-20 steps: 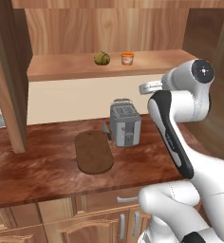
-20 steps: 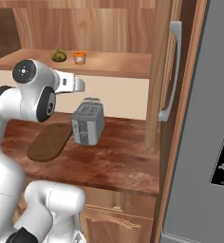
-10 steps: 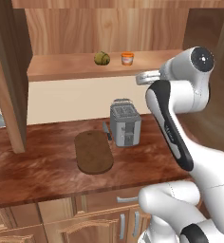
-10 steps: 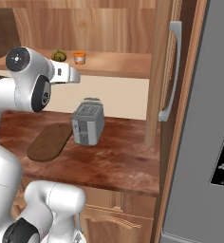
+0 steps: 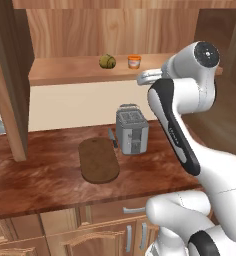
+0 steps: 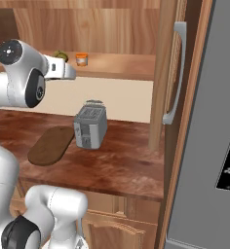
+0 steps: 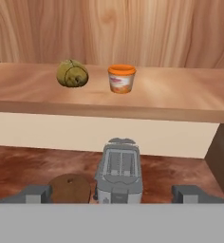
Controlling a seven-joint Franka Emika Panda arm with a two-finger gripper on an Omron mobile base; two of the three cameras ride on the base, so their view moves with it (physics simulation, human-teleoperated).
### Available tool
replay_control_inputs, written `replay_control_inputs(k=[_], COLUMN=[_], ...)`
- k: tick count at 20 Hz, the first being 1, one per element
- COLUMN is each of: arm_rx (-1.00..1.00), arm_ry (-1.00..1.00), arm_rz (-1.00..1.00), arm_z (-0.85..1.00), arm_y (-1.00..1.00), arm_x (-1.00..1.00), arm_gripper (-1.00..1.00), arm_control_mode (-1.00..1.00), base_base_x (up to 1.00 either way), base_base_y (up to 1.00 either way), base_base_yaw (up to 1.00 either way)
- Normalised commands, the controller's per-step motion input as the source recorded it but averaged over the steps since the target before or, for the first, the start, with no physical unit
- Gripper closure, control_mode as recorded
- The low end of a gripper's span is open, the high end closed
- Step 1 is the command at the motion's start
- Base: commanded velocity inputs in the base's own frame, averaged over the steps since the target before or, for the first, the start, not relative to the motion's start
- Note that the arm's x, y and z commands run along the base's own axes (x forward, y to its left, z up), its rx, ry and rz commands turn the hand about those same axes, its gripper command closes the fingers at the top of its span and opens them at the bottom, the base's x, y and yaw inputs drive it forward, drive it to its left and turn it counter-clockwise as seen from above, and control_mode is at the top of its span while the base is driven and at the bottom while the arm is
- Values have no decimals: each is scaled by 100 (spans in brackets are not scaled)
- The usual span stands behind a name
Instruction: Pick the bread, place it on the cutting board, pick the jam, place it on the counter, and close the cabinet.
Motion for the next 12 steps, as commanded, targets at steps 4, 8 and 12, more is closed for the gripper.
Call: replay_control_inputs(k=[4, 8, 12], arm_rx=[0, 0, 0], arm_ry=[0, -1, 0], arm_rz=[0, 0, 0], arm_z=[0, 0, 0], arm_y=[1, 3, 0], arm_x=[2, 5, 15], arm_gripper=[-100, -100, -100], arm_control_mode=[-100, -100, -100], base_base_x=[0, 0, 0], base_base_y=[0, 0, 0], base_base_yaw=[0, 0, 0])
